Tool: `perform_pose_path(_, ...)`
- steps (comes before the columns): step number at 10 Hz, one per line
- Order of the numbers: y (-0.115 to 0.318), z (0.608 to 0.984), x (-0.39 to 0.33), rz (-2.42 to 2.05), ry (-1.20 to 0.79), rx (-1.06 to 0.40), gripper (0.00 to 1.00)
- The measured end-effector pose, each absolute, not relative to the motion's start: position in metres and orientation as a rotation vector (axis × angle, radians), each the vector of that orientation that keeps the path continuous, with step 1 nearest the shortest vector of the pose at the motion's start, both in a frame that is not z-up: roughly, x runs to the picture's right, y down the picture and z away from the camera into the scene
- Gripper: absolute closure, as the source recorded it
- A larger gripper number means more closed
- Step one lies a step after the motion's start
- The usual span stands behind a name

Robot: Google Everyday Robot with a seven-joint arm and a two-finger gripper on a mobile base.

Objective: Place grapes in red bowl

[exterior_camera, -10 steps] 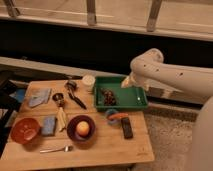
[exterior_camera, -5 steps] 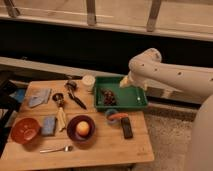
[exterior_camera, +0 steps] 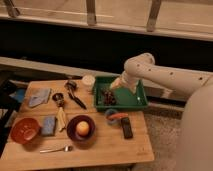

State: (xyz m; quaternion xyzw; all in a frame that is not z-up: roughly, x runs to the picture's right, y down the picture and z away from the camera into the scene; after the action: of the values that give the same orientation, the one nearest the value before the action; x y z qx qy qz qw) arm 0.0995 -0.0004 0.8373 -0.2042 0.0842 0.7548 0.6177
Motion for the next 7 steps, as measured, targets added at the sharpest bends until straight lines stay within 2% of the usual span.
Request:
perform_pose_path(4,0.012,0.861,0.042,1.677,0.137,-0.622,0.20)
perform_pose_path(7,0.013,0.861,0.041,1.672,0.135,-0.632,0.20)
